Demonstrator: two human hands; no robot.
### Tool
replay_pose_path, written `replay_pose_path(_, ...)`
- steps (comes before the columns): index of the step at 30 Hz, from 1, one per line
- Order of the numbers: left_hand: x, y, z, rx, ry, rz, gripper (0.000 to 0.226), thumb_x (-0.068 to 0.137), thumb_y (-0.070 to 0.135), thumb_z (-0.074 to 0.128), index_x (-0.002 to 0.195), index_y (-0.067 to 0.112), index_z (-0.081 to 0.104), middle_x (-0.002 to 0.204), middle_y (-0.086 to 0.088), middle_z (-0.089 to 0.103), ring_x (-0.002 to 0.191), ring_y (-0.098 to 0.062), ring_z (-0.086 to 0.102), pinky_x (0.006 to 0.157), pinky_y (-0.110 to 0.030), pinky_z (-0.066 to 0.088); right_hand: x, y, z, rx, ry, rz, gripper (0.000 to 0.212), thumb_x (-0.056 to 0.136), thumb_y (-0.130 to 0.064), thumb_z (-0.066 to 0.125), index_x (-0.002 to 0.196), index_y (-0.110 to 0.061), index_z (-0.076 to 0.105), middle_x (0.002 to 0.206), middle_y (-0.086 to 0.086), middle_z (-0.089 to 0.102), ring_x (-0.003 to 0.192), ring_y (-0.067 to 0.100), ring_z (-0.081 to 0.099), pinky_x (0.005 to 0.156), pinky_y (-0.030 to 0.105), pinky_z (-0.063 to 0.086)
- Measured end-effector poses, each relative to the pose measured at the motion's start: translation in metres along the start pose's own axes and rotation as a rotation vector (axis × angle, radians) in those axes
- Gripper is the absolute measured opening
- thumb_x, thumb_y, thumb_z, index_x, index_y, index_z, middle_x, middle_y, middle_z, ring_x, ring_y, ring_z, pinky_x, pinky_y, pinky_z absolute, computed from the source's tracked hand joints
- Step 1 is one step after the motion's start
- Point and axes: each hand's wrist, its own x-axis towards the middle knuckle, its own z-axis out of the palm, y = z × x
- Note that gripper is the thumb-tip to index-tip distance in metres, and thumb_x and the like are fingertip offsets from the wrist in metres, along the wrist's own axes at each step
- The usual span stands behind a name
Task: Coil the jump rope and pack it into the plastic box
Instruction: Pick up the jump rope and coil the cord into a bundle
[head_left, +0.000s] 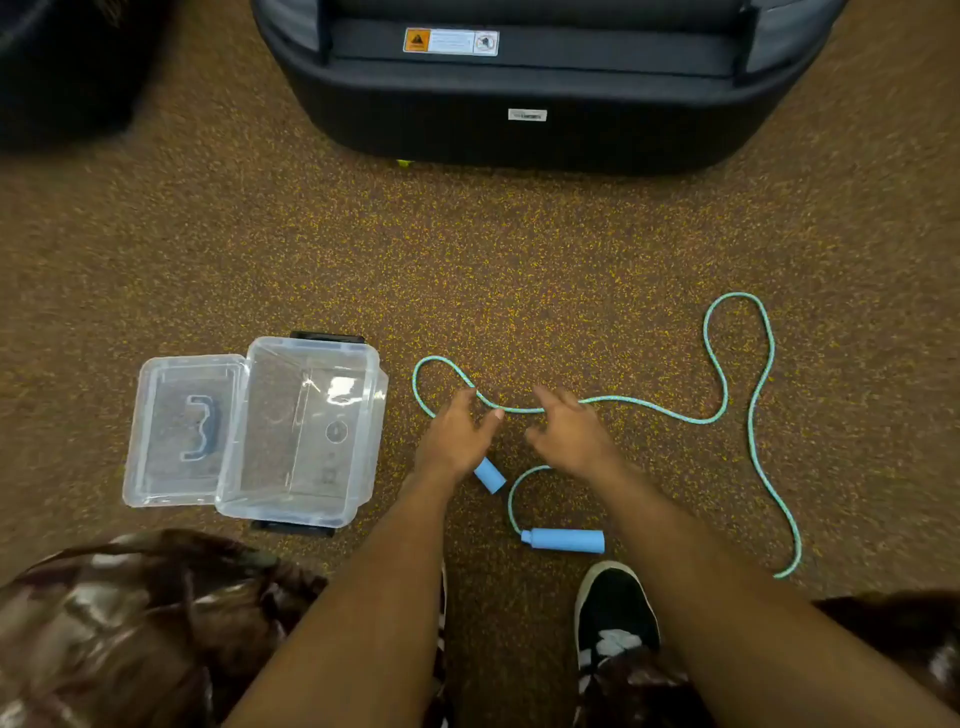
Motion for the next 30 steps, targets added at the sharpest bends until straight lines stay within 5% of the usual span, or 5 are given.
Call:
replay_pose_path(6,0.009,-0.014,0.004,0.065,0.048,-0.100,0.066,0.091,0.060,0.053,0.147,0.026,0.041,0.141,-0.008,0.054,0.126,-0.032,0.053,0.099,-0.048,0.046,0.013,0.002,0.015,-0.021,-0.021,0.014,0.071,0.097,-0.040,0.055,0.158,-0.025,0.021,0.165,0.006,0.021,0.149,0.036,0.022,0.117,0.052,0.029)
replay_pose_path(13,0.028,-0.027,0.009,-0.099,0.204,-0.474,0.059,0.086,0.053,0.066,0.127,0.012,0.056,0.125,-0.013,0.063,0.115,-0.035,0.060,0.085,-0.040,0.047,0.034,0.003,0.032,-0.066,-0.040,-0.031,0.063,0.097,-0.039,0.055,0.154,-0.025,0.032,0.155,0.007,0.038,0.140,0.033,0.037,0.110,0.048,0.039)
replay_pose_path(24,0.049,-0.049,0.020,-0.215,0.258,-0.536,0.046,0.081,0.035,0.079,0.116,0.014,0.059,0.115,-0.012,0.067,0.104,-0.032,0.064,0.073,-0.032,0.044,0.066,-0.008,0.049,-0.220,-0.092,-0.073,0.060,0.099,-0.037,0.053,0.153,-0.023,0.033,0.152,0.007,0.038,0.137,0.033,0.037,0.108,0.050,0.041)
replay_pose_path(28,0.050,-0.053,0.019,-0.303,0.277,-0.466,0.012,0.076,0.027,0.080,0.080,0.019,0.072,0.087,-0.004,0.072,0.087,-0.028,0.067,0.074,-0.033,0.049,0.075,-0.009,0.050,-0.276,-0.070,-0.084,0.058,0.098,-0.035,0.053,0.152,-0.026,0.034,0.148,0.008,0.040,0.131,0.034,0.045,0.104,0.047,0.044)
replay_pose_path(30,0.049,-0.054,0.020,-0.378,0.245,-0.405,0.022,0.080,0.026,0.075,0.063,0.014,0.067,0.069,-0.002,0.066,0.074,-0.027,0.064,0.070,-0.037,0.051,0.078,-0.010,0.049,-0.284,-0.050,-0.093,0.056,0.098,-0.035,0.055,0.150,-0.027,0.036,0.146,0.008,0.043,0.128,0.033,0.049,0.102,0.045,0.046)
